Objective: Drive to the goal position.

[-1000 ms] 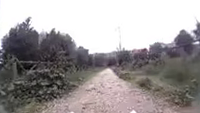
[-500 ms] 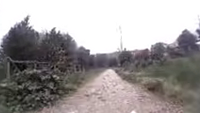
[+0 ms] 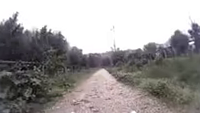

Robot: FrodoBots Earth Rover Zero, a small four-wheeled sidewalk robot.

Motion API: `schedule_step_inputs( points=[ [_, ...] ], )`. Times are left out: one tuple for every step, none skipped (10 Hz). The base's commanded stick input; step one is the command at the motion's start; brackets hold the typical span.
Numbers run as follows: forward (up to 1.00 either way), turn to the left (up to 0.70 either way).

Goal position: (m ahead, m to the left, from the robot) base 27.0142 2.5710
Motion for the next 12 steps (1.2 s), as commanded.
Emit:
schedule_step_inputs(
  points=[
    [0.7,0.0],
    [0.7,0.0],
    [0.7,0.0],
    [0.7,-0.03],
    [0.7,-0.22],
    [0.7,-0.33],
    [0.7,-0.35],
    [0.7,-0.09],
    [0.7,0.0],
    [0.7,0.0],
    [0.7,0.0],
    [0.7,0.0]
  ],
)
